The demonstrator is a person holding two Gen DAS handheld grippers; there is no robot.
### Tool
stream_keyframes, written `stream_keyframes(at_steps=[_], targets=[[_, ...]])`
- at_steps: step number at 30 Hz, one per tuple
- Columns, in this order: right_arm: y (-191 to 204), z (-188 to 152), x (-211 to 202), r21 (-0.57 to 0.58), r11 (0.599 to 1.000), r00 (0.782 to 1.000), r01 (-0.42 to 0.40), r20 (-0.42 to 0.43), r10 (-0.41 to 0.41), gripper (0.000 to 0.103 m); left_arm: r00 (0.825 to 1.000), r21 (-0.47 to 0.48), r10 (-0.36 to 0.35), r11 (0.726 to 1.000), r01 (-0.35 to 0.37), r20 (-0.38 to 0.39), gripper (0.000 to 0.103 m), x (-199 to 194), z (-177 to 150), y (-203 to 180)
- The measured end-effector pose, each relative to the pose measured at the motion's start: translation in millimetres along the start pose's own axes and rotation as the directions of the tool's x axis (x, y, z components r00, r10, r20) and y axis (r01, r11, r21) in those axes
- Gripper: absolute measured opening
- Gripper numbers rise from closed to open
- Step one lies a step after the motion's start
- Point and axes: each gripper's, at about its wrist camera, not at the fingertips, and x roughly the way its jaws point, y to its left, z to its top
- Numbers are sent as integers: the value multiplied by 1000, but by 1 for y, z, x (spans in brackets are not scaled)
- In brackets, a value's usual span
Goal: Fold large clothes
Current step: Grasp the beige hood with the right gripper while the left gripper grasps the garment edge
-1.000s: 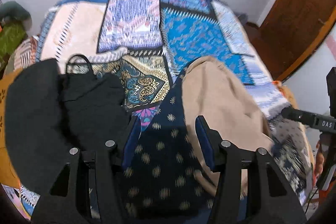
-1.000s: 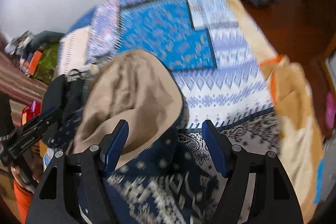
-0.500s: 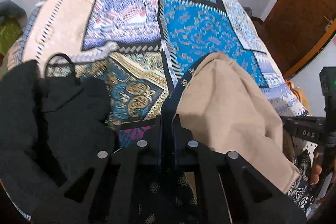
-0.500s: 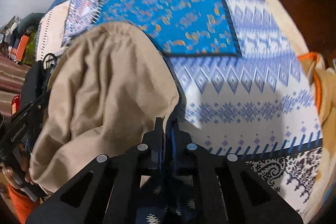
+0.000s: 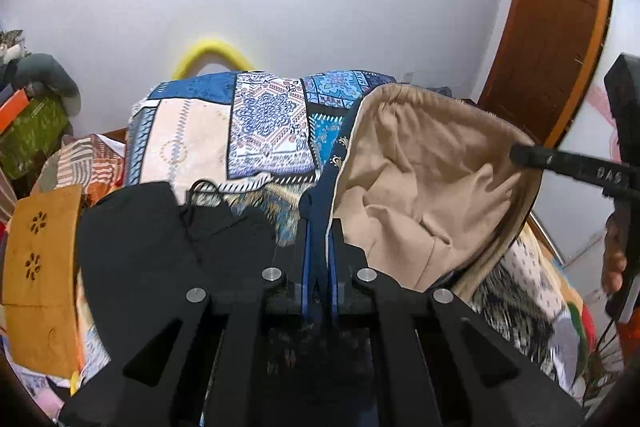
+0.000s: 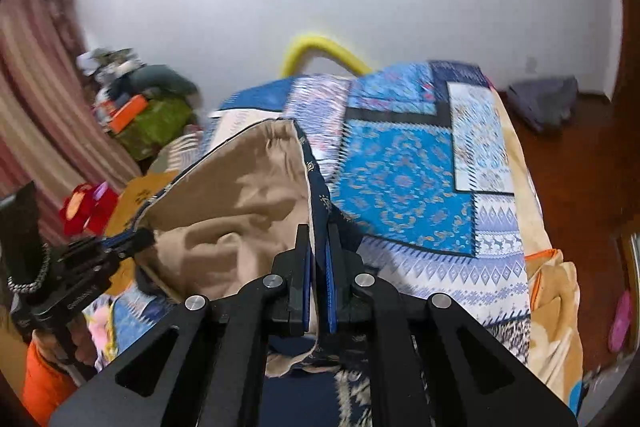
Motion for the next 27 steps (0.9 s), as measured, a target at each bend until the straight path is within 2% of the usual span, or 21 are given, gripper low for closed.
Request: stream_keyframes(at_steps=[4,5,7,10,13,17,20,23,26,27], targets=[[21,-38,-30,-36,999,999,-38,-9,37,6,1000,-17,-26,1000,25,-10,6,-26,-42,3],[22,-45,-33,-6,999,999,-33,-34,33,6,999,-12,-29,999,29,-19,6,-32,-61,4],[28,-67,-42,-11,998,997,-54,-52,54,6,999,-1,-19,1000,19,-41,6,-35,-85,3],[34,-103,-51,-38,998,995,-48,-95,44,6,995,1,-9,1000,9,-104,6,-31,-130,3],[35,-140,-49,-45,999,988,-27,-151,20,6,981,11,22,1000,-20,-194,6,-19,-172,1],[26,-186,-38,-32,999,974,29,-224,-35,6,952,30,78,997,-73,-296,7,-2,-219,1],[19,-208,-34,-31,997,958,71,-276,-77,8,939,8,82,996,-84,-335,10,0,-234,6],[13,-225,-32,-28,996,937,87,-336,-92,8,934,15,110,994,-112,-339,10,-8,-239,9],[14,-231,-40,-57,994,932,91,-347,-105,8,941,21,124,992,-124,-315,12,-24,-233,13],[15,-230,-45,-68,994,930,87,-352,-105,8,944,23,129,991,-128,-303,15,-30,-230,11]])
